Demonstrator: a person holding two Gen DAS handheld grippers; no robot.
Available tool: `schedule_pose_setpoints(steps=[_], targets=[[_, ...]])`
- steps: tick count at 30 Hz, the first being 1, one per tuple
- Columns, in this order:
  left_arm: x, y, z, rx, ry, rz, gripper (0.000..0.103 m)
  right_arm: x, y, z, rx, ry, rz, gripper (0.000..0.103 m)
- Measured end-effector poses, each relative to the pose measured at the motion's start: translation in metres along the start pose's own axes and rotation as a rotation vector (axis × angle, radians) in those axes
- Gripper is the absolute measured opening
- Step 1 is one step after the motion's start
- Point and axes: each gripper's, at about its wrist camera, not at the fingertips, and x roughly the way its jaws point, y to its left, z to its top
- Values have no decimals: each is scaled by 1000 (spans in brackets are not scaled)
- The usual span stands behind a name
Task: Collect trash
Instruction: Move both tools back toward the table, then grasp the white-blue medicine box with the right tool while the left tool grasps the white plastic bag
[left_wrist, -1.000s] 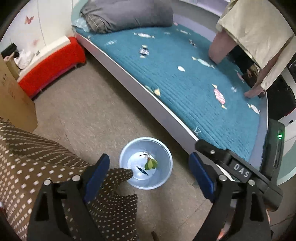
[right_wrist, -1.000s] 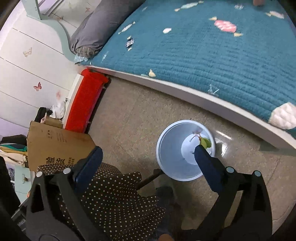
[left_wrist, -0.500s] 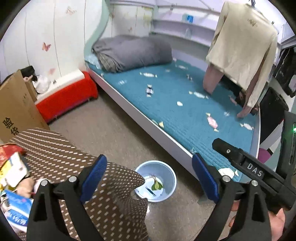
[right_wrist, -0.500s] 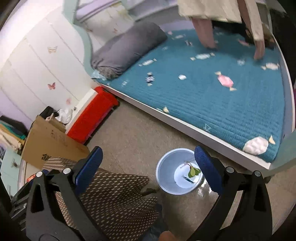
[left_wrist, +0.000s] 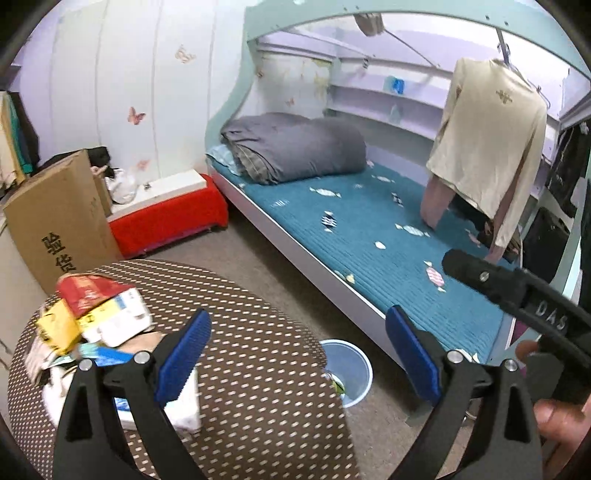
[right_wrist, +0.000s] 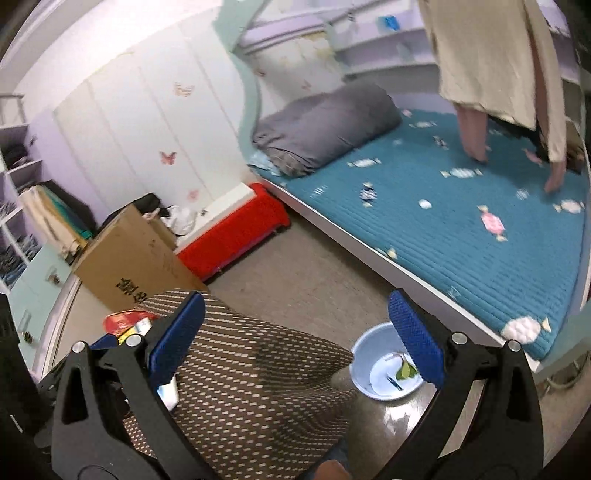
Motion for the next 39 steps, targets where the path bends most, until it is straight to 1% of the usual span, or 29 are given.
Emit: schedule_pose_setpoints(steps=[3,6,11,14,17,21,23,25,27,29,33,36,37,39], targets=[[-23,20,-8,-8,-31,27,94,-7,27,-4,-70,-5,39,97],[-39,38,-17,-21,-44,60,94,-8,57,-14,-154,4,84,97],[-61,78,-43,-42,-49,122,94,6,101,-41,-279,63,164,97],[-70,109,-60,-87,-38,158,94,17,125,-59,-343,107,209,97],[-78,135,-73,-123,-33,184,94,26,141,-74,-398,135,227,97],[-87,159,-93,-145,-22,224,94,37,162,-94,-461,175,259,97],[-90,170,-104,-149,-13,241,94,43,172,-105,-499,192,263,97],[-91,176,-113,-154,-7,253,94,56,181,-118,-549,240,260,97],[-90,186,-124,-167,14,269,94,66,188,-129,-584,268,259,97],[-90,198,-132,-186,29,284,94,78,199,-140,-648,290,253,97],[-88,213,-142,-218,41,290,94,96,222,-161,-784,309,237,97],[-82,219,-145,-197,55,299,94,108,231,-172,-840,303,212,95],[-80,219,-144,-188,59,300,94,113,233,-175,-856,307,206,92],[-73,220,-144,-164,73,302,94,120,236,-180,-876,319,204,82]])
